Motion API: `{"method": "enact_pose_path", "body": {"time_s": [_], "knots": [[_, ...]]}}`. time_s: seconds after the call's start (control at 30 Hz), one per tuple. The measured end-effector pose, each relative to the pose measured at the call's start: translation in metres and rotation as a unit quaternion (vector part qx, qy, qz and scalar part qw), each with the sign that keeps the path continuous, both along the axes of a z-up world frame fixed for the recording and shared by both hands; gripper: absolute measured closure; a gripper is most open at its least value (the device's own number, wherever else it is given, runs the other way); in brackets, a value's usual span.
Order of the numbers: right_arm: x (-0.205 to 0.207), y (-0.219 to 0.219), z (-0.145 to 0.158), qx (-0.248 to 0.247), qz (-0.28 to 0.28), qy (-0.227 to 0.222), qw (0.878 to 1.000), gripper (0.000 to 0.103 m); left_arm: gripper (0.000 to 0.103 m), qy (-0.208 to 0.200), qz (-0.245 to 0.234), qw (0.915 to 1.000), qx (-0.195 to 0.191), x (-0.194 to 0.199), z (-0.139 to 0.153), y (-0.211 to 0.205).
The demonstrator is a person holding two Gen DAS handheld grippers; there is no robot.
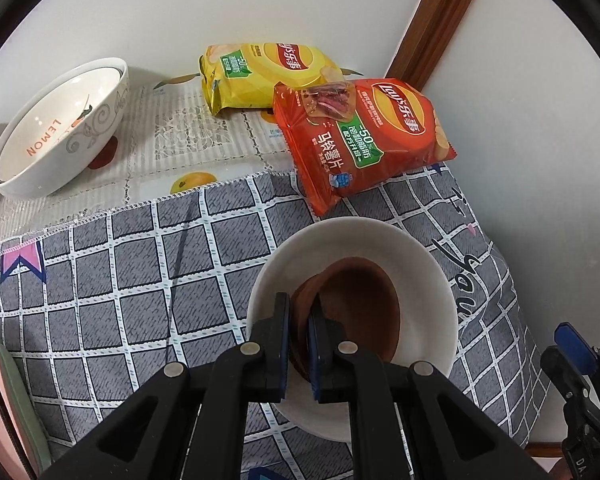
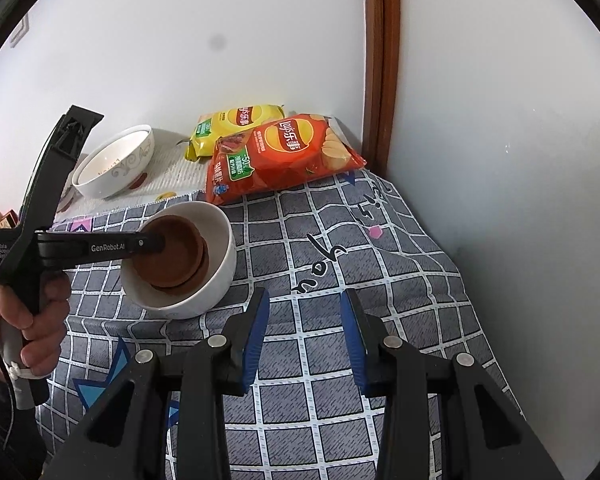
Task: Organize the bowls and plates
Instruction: 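Open the left gripper and grasp the white bowl rim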
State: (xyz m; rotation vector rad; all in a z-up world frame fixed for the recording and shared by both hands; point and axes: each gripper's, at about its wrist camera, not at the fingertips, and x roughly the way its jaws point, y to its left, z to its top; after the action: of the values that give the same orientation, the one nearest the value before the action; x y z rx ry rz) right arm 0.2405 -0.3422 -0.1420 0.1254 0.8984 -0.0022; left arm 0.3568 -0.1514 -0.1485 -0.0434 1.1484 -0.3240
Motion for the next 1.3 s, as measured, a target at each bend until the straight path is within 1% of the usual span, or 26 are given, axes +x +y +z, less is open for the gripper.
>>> {"method": "enact_pose_path", "body": {"time_s": [0.53, 1.03, 1.17, 1.23, 1.27, 1.3], "knots": [[-0.002, -0.006, -0.002, 0.011, -0.014, 0.003, 1.000, 0.066, 0.094, -0.005, 0.004, 1.0000, -0.006, 0.001, -0.002, -0.001], [-0.005, -0.003, 0.002, 0.013, -0.009, -0.001, 1.000, 0.065, 0.093, -0.010, -0.006, 0.9999, 0.008, -0.006, 0.000, -0.003], [-0.003, 0.001, 0.002, 0.017, -0.003, 0.000, 1.000, 0.065, 0.089, -0.010, -0.016, 0.9998, 0.011, -0.011, 0.004, -0.005], [0.002, 0.005, 0.001, 0.021, 0.004, 0.001, 1.000, 0.065, 0.084, -0.016, -0.016, 0.9996, 0.015, -0.013, 0.008, -0.005], [0.004, 0.007, 0.001, 0.022, 0.005, 0.002, 1.000, 0.065, 0.078, -0.022, -0.015, 0.9995, 0.018, -0.015, 0.012, -0.004], [0.008, 0.009, 0.001, 0.022, 0.007, 0.003, 1.000, 0.065, 0.076, -0.028, -0.014, 0.9993, 0.019, -0.016, 0.016, -0.003]]}}
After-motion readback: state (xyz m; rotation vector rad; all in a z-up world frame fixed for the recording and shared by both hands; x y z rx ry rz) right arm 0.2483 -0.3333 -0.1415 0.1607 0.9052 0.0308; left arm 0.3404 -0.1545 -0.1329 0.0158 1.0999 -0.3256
